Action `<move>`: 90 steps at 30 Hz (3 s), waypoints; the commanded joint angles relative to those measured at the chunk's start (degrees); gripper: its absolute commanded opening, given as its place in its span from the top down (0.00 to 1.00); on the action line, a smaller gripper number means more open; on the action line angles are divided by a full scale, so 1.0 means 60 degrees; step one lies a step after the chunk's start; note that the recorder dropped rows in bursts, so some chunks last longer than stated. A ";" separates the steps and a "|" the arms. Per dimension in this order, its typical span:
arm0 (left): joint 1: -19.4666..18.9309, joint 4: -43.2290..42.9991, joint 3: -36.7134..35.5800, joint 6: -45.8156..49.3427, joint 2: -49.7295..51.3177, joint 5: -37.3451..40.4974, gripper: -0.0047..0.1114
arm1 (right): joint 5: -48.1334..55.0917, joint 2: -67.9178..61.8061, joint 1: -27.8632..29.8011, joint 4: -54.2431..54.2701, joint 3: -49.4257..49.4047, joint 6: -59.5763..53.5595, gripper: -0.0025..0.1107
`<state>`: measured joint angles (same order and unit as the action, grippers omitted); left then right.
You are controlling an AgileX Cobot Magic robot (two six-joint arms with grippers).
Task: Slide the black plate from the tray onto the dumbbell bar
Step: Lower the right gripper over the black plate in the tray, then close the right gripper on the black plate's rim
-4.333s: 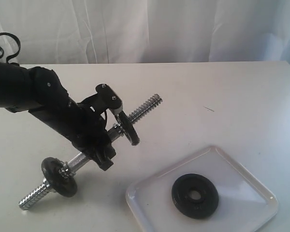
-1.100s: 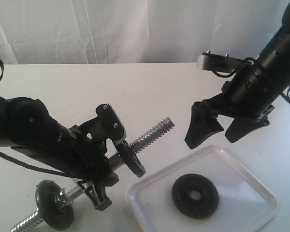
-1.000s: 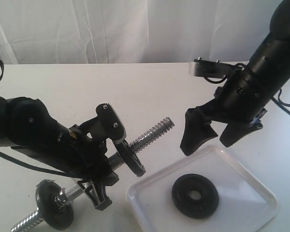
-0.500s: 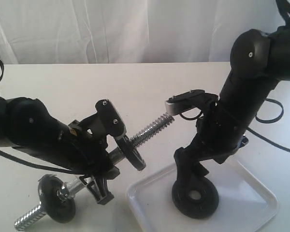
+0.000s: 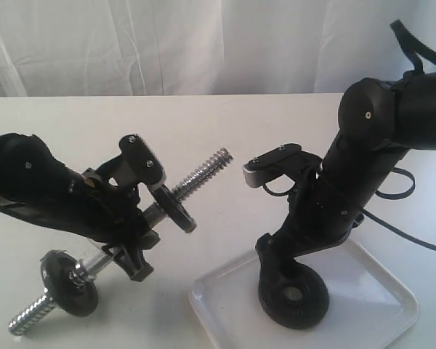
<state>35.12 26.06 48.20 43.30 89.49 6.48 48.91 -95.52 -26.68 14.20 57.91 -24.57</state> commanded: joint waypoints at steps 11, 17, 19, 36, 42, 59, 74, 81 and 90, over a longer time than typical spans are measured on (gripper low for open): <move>-0.0500 0.0312 0.0244 0.0080 -0.0542 -0.1281 0.96 | -0.0627 -0.0011 -0.0036 0.0236 -0.0122 -0.0003 0.05; -0.0500 0.0312 0.0244 0.0080 -0.0542 -0.1147 0.96 | -0.0691 -0.0011 -0.0036 0.0390 -0.0663 -0.0405 0.05; -0.0500 0.0312 0.0244 0.0080 -0.0542 -0.1147 0.96 | -0.0961 -0.0011 -0.0036 0.0415 -0.0902 -0.0471 0.05; -0.0500 0.0312 0.0244 0.0034 -0.0542 -0.1149 0.96 | -0.1848 -0.0011 -0.0702 0.0730 -0.1192 -0.1127 0.05; -0.0500 0.0312 0.0244 0.0034 -0.0542 -0.1149 0.96 | -0.1811 -0.0011 -0.0702 0.0697 -0.1192 -0.0832 0.05; -0.0500 0.0330 0.0244 0.0039 -0.0542 -0.1142 0.96 | -0.1821 -0.0011 -0.0702 0.0511 -0.1192 -0.0175 0.05; -0.0500 0.0349 0.0244 0.0039 -0.0542 -0.1142 0.96 | -0.1790 -0.0011 -0.0702 -0.0274 -0.1192 -0.0112 0.05; -0.0500 0.0349 0.0244 0.0039 -0.0542 -0.1142 0.96 | -0.1787 -0.0647 -0.0702 -0.0204 -0.1192 -0.0112 0.05; -0.0500 0.0349 0.0244 0.0039 -0.0542 -0.1142 0.96 | -0.1792 -0.1236 -0.0702 -0.0180 -0.1192 0.0009 0.05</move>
<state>32.20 25.95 48.20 43.38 89.49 5.26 37.96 -101.41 -30.84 12.55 51.03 -25.50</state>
